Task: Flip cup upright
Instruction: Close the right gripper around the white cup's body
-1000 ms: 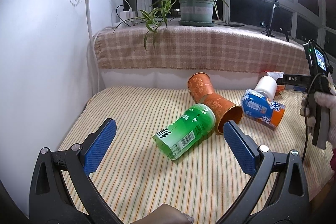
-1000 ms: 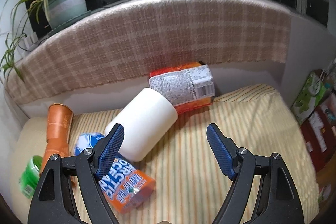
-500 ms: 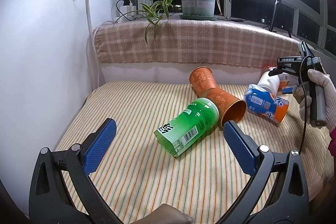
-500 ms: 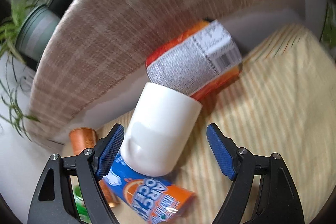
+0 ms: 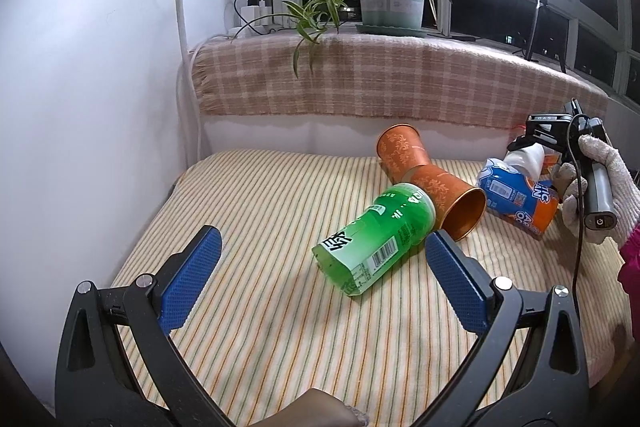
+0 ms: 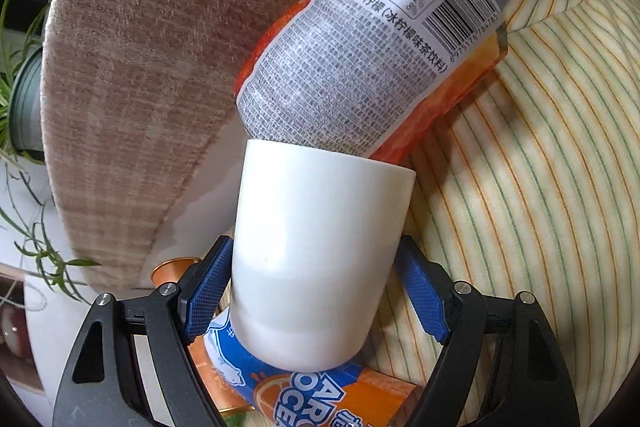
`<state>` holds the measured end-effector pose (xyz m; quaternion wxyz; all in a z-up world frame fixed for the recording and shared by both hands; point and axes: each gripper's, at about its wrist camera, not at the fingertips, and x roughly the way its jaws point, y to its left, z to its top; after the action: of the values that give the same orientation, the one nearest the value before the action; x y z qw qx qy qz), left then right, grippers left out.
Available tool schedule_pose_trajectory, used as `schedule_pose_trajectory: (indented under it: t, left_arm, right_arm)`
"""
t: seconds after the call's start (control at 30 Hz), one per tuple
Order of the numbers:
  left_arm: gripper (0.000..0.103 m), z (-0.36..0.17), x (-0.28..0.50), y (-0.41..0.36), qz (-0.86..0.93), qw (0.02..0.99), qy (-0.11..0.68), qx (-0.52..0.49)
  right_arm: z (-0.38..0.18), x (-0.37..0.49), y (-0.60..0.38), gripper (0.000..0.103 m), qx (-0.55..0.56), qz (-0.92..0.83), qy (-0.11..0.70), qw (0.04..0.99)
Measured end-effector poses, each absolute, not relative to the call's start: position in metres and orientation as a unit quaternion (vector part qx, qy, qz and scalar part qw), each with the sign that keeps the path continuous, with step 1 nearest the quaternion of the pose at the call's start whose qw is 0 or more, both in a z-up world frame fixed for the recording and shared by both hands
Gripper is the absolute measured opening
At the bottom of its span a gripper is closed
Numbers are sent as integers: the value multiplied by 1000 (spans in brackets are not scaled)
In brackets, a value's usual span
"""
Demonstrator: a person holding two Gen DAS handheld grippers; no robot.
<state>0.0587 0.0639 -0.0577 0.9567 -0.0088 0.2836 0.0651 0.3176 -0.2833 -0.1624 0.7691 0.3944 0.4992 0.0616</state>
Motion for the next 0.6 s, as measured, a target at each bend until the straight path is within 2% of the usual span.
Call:
schedule_pose_trajectory:
  t: [0.03, 0.6]
  left_arm:
    - [103, -58, 59, 65, 66, 957, 284, -9]
    - [103, -56, 51, 64, 68, 957, 281, -10]
  right_arm:
    - [-161, 318, -283, 77, 394, 62, 496, 772]
    - [-132, 290, -318, 76, 395, 84, 470, 785]
